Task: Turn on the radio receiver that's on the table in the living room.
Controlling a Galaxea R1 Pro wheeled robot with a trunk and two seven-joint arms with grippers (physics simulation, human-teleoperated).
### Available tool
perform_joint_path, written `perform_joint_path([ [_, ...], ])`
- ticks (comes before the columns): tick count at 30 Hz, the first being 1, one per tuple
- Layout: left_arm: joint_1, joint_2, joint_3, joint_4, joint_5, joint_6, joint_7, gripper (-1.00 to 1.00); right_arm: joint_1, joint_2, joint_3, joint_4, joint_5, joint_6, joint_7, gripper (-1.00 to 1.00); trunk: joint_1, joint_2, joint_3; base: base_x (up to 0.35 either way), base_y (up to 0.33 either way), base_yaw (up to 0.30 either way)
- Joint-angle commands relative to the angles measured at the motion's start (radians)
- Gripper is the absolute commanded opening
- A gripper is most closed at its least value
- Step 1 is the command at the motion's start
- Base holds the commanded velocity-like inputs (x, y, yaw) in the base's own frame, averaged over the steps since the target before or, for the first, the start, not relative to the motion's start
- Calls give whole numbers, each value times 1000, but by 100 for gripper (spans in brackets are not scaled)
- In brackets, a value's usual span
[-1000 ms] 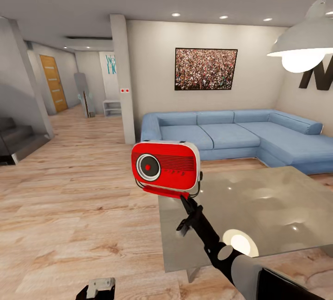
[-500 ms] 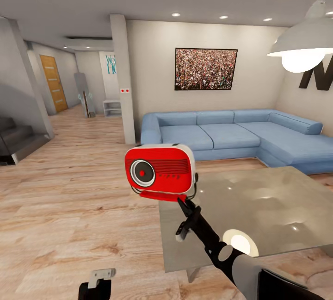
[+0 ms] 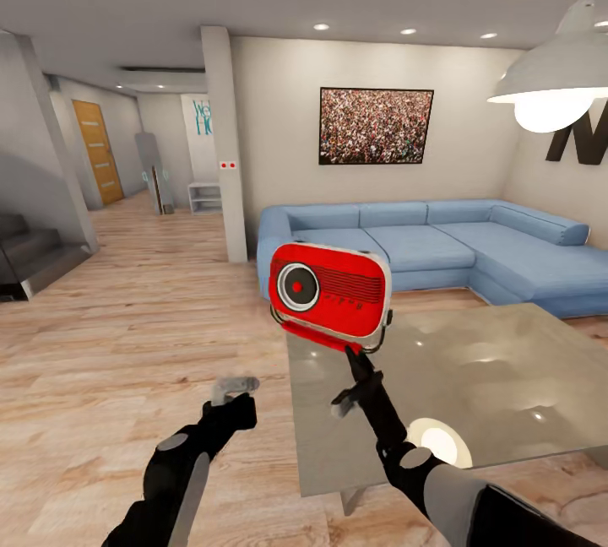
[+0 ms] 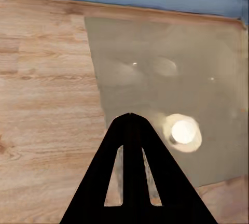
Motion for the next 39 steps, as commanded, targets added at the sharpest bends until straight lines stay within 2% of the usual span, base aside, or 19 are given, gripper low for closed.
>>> perform_joint_path([
  [1,-17,0,-2,0,-1,2,-14,-100,0,0,65,0,9,-3,-1,-100,0,0,0,0,0,0],
  [5,-84,0,-5,-1,0,8,-52,-100,0,0,65,0,9,-3,-1,-100,0,0,0,0,0,0],
  [7,-122,0,-6,-1,5,32,-60,-100,0,0,64,0,9,-3,-1,-100,0,0,0,0,0,0],
  [10,-158,0,-7,-1,32,69,-88,-100,0,0,64,0,9,-3,-1,-100,0,0,0,0,0,0],
  [16,-201,0,-7,-4,77,85,-148,-100,0,0,64,0,9,-3,-1,-100,0,0,0,0,0,0],
  [18,-211,0,-7,-4,97,96,-160,-100,0,0,64,0,9,-3,-1,-100,0,0,0,0,0,0],
  [24,-259,0,-7,-4,221,131,-202,-100,0,0,64,0,9,-3,-1,-100,0,0,0,0,0,0],
  [27,-292,0,-8,-4,266,144,-209,-100,0,0,64,0,9,-3,-1,-100,0,0,0,0,0,0],
  [32,-358,0,-39,-4,341,217,-229,-100,0,0,64,1,9,-3,-1,-100,0,0,0,0,0,0],
  [34,-386,0,-45,-4,360,230,-232,-100,0,0,64,2,9,-3,-1,-100,0,0,0,0,0,0],
  [39,-425,0,-47,-3,370,238,-233,-100,0,0,65,2,9,-2,-1,-100,0,0,0,0,0,0],
])
